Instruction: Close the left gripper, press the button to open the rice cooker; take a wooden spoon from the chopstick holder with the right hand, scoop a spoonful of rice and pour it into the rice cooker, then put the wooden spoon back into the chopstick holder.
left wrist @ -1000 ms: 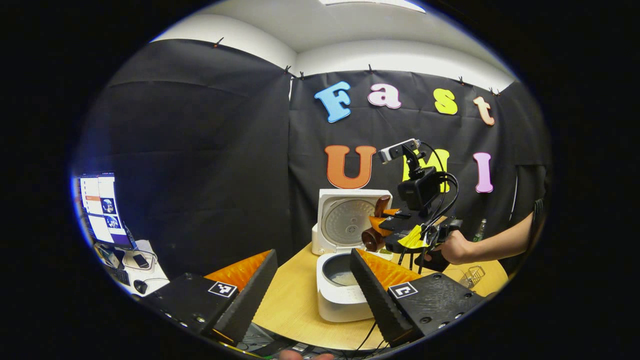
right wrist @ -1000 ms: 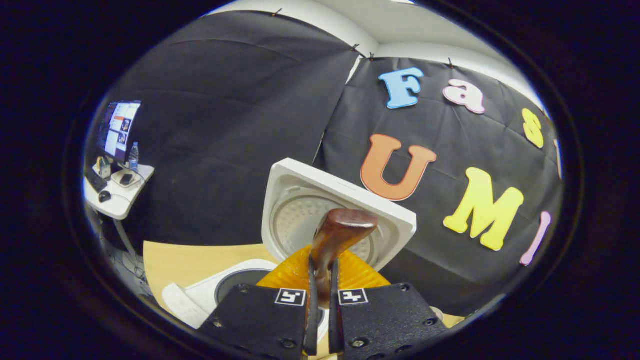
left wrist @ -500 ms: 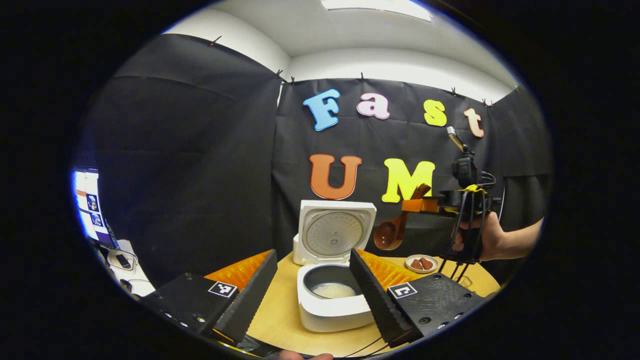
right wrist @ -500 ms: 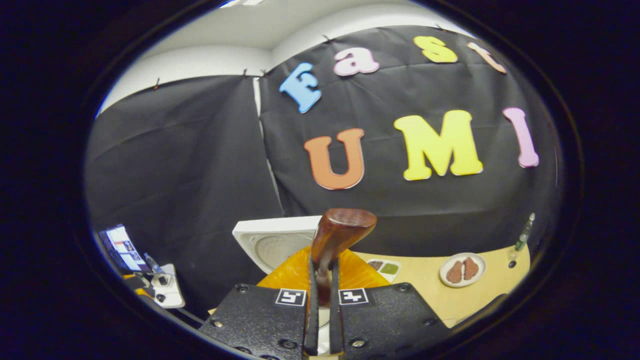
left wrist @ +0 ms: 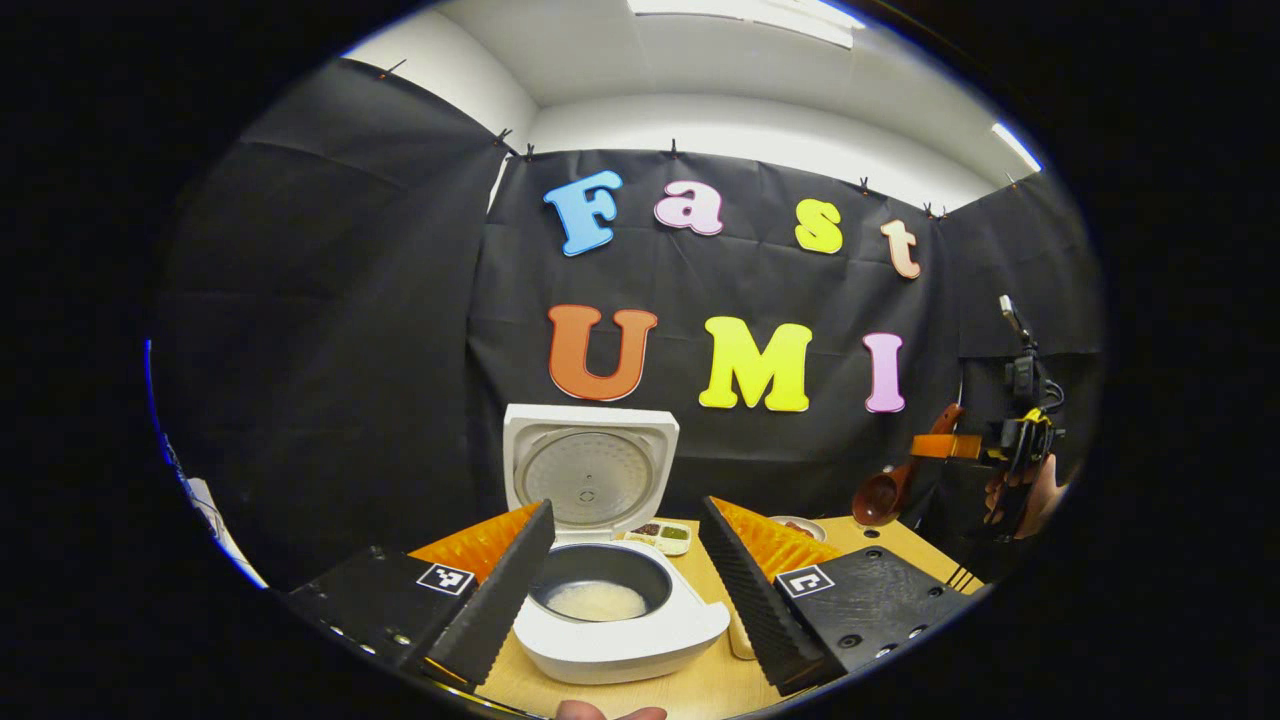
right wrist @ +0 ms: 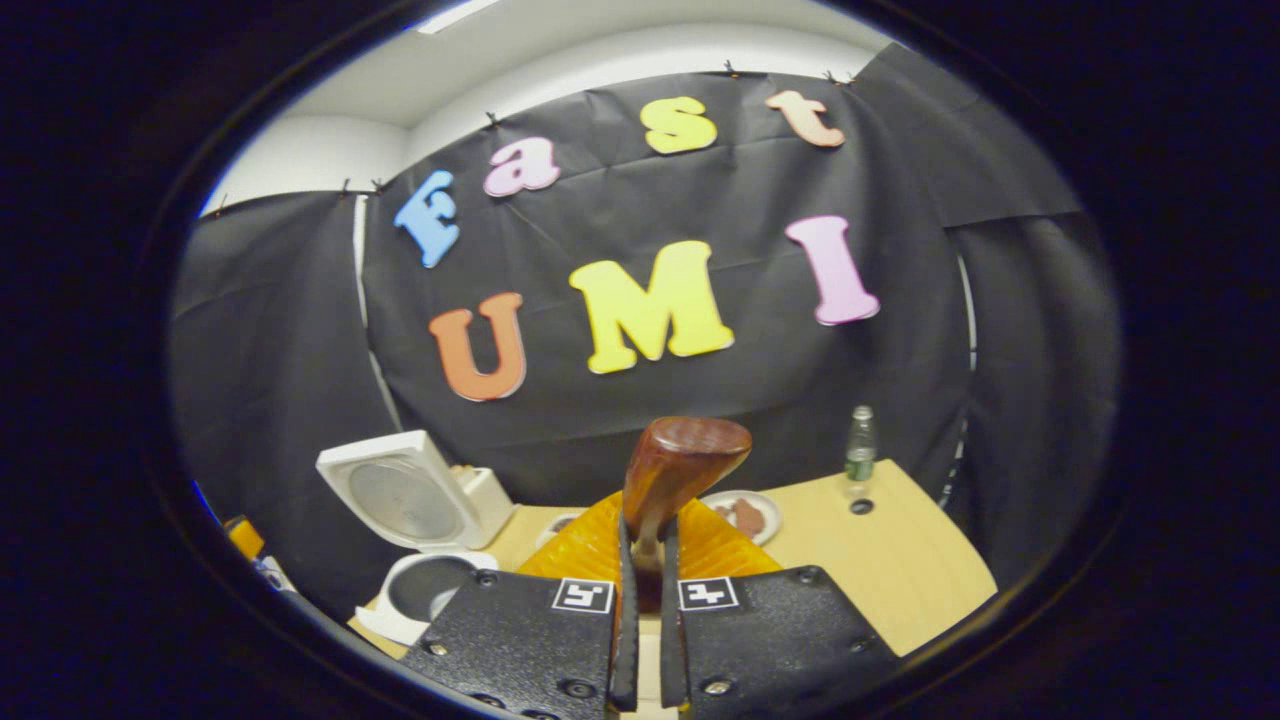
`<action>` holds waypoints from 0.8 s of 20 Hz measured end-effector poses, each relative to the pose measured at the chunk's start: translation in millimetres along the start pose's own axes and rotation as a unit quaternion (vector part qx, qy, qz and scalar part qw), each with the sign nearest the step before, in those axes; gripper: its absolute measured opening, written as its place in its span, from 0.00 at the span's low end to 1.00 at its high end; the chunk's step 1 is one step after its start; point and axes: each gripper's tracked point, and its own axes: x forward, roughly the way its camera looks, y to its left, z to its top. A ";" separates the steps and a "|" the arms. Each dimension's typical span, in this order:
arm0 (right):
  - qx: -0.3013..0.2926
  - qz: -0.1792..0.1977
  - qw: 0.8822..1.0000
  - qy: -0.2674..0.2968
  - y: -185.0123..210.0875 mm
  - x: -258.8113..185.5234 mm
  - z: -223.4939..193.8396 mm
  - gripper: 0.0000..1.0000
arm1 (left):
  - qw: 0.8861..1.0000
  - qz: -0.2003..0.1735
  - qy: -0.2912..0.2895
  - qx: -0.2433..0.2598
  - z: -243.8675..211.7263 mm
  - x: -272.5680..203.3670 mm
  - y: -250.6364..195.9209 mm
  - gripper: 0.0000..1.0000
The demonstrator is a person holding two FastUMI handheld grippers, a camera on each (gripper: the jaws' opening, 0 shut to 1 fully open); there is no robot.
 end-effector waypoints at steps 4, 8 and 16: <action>-0.001 -0.064 0.997 0.042 -67.6 9.1 -43.4 0.11 | 1.000 -0.016 0.007 0.006 -7.5 19.1 -11.9 0.94; -0.023 -0.091 0.992 0.086 -104.3 29.7 -89.9 0.10 | 1.000 -0.003 0.017 0.004 -12.3 32.2 -5.2 0.94; -0.077 -0.068 0.985 0.142 -108.0 63.0 -155.2 0.11 | 0.999 0.016 0.043 -0.008 -30.1 36.9 -5.0 0.94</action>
